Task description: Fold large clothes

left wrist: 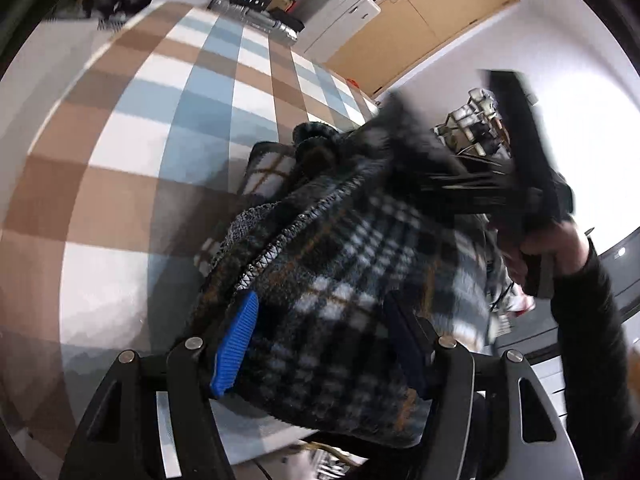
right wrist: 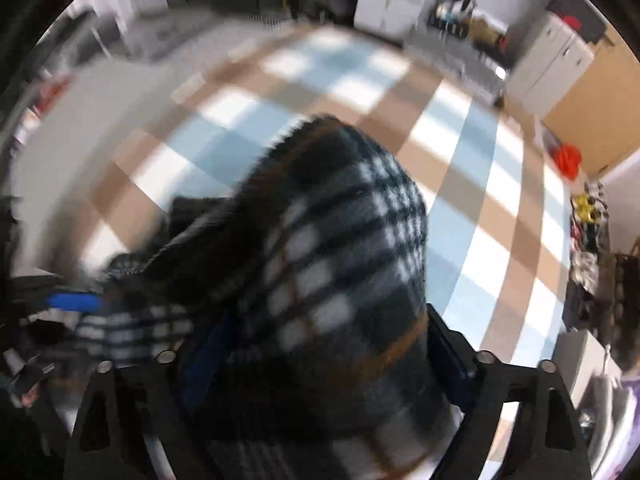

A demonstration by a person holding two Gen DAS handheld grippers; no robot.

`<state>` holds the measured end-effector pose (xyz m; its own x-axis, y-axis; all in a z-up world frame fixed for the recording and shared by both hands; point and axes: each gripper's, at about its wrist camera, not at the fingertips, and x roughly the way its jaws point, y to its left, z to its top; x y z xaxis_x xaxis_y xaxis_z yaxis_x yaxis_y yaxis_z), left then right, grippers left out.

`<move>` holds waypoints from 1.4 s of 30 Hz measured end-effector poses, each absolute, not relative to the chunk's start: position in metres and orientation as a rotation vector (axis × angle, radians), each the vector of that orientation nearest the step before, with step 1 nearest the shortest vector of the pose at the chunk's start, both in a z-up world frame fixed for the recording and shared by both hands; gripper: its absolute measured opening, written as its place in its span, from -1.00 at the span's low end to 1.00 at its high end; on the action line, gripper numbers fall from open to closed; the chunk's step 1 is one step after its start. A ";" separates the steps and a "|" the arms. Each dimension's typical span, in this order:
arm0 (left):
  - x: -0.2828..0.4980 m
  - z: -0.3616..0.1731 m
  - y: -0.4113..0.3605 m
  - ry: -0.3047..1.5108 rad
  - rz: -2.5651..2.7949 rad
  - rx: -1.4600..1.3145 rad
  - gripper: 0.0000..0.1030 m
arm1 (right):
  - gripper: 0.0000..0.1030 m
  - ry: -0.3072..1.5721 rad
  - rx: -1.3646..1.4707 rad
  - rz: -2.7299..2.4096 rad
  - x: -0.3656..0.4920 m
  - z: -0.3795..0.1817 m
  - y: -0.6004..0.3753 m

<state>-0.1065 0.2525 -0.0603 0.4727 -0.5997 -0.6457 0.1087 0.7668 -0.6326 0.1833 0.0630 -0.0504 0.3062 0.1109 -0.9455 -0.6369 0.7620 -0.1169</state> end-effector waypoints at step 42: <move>-0.073 -0.060 0.219 1.140 -0.549 -0.539 0.17 | -0.06 0.321 -1.044 0.129 -0.067 -0.101 0.062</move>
<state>-0.0734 0.2195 -0.0599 0.3183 -0.6534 -0.6869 0.1300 0.7478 -0.6511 -0.0667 0.0621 -0.1006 0.9458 -0.0469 -0.3213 -0.2561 0.5006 -0.8269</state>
